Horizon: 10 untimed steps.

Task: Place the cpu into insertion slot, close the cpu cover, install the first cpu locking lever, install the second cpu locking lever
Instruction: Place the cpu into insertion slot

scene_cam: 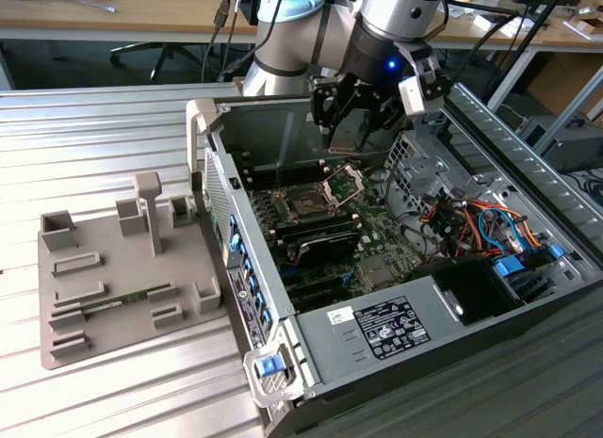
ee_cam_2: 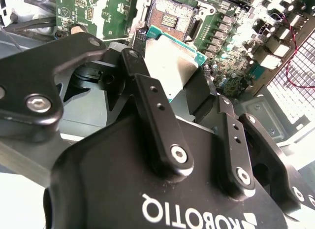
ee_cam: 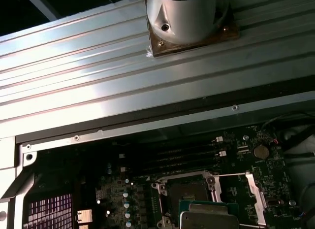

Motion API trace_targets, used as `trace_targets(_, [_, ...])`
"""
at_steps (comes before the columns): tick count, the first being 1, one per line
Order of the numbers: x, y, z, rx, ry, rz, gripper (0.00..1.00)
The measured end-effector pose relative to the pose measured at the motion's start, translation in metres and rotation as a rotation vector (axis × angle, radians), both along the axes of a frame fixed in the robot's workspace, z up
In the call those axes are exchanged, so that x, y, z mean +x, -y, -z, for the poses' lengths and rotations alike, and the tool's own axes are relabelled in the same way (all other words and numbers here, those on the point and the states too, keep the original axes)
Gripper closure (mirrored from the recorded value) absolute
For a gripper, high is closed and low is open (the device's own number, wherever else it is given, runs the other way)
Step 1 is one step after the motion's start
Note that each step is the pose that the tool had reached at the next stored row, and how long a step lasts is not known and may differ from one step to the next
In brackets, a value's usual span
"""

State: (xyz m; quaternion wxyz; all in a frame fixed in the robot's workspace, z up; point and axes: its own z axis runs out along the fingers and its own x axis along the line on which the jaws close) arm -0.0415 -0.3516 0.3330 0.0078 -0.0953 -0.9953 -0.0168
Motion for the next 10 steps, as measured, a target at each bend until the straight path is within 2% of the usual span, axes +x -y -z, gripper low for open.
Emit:
trace_targets(1, [0.0, 0.0, 0.0001, -0.0016, 0.0, 0.028, 0.46])
trace_targets(2, [0.0, 0.0, 0.0001, -0.0016, 0.0, 0.034, 0.46])
trace_targets(10, [0.0, 0.0, 0.0002, -0.0018, 0.0, 0.052, 0.46])
